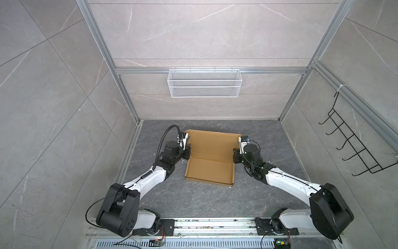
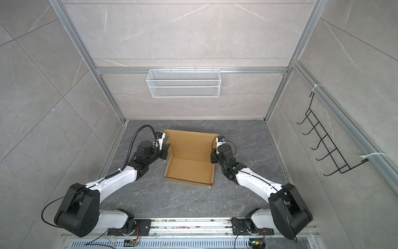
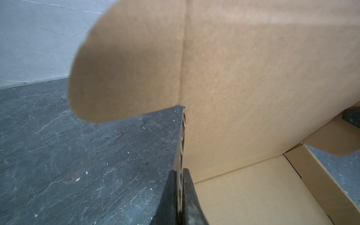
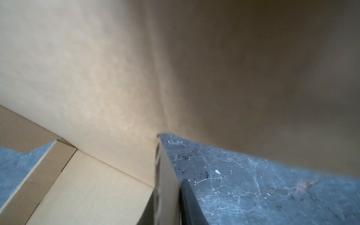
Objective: Assemble paper box
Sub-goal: Fold the lid at the center of the table.
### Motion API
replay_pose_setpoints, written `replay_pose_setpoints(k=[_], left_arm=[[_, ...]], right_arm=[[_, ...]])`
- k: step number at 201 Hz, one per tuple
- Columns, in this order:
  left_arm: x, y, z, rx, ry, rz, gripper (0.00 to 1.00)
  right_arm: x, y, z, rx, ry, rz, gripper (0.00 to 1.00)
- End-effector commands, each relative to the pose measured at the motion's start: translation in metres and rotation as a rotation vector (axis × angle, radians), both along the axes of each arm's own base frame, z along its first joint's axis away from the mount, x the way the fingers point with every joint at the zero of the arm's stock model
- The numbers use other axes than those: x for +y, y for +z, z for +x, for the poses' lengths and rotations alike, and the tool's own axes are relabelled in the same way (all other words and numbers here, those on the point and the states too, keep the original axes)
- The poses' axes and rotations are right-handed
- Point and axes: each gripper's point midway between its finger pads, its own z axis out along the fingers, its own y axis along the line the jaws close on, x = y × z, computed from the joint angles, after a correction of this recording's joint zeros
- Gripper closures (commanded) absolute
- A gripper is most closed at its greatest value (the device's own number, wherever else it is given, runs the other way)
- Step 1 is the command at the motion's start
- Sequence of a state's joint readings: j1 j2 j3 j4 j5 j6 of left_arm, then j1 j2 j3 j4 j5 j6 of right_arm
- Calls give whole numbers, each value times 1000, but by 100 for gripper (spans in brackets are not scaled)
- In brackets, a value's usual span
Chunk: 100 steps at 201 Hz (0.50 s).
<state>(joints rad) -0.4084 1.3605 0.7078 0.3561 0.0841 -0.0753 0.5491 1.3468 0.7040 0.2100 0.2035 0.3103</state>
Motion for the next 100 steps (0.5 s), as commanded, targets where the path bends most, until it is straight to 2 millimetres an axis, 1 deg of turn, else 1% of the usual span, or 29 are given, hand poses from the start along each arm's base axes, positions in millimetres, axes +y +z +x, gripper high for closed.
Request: replay_pose_setpoints(k=[1, 21, 35, 47, 66, 85, 100], left_arm=[[-21, 14, -7, -42, -67, -61, 98], [-16, 18, -3, -73, -34, -62, 98], [-13, 17, -2, -81, -13, -62, 98], [-9, 12, -3, -80, 15, -54, 98], [-1, 3, -10, -78, 49, -39, 98], [7, 3, -15, -94, 75, -25, 98], [8, 4, -18, -104, 64, -3, 98]], right_arm=[[26, 4, -5, -9, 22, 56, 81], [37, 8, -3, -25, 46, 50, 80], [43, 4, -2, -13, 67, 29, 79], [40, -2, -3, 9, 63, 9, 77], [33, -11, -13, 33, 70, -30, 73], [30, -15, -23, 58, 115, -80, 67], [31, -15, -32, 82, 175, -124, 62]])
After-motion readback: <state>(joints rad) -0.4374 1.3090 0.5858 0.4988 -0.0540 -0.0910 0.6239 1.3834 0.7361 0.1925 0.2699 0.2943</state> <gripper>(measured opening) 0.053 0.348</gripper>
